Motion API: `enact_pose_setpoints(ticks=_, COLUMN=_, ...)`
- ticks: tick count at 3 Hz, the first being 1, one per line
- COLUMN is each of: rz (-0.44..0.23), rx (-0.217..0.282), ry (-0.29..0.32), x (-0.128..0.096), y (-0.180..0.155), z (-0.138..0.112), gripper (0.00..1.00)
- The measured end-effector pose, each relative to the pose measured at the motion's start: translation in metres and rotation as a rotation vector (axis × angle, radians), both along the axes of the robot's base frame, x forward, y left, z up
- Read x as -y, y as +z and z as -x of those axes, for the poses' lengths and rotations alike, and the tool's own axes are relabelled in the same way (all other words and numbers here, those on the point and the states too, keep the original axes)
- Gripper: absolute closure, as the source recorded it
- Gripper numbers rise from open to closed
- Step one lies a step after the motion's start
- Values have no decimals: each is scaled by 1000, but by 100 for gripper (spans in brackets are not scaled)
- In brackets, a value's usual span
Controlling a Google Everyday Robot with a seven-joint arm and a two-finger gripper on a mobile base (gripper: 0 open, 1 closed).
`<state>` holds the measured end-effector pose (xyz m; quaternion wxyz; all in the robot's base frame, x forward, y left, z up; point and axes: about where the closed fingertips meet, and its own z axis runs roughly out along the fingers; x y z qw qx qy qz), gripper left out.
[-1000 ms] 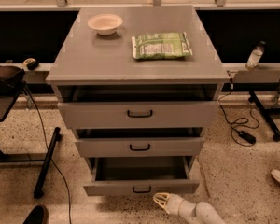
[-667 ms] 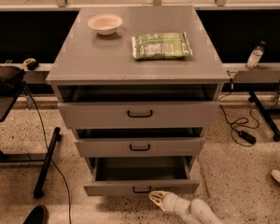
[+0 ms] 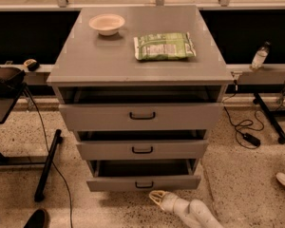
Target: Close bottom drawer
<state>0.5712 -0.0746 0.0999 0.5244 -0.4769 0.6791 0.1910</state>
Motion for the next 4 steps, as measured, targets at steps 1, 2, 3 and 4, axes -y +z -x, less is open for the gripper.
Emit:
enact_pose_setpoints(ticks=1, rz=-13, rx=44, ry=-25, x=-1, y=2, z=-27, gripper=100)
enact_pose_setpoints(ticks=2, rz=-45, rx=116, ry=-76, x=-2, y=11, z=-72, gripper=100)
enact_pose_setpoints(ticks=3, rz=-63, rx=155, ry=-100, x=-2, y=20, z=-93, gripper=100)
enact_pose_setpoints(ticks=4, rz=-67, rx=154, ry=-98, x=-3, y=19, z=-93, gripper=100)
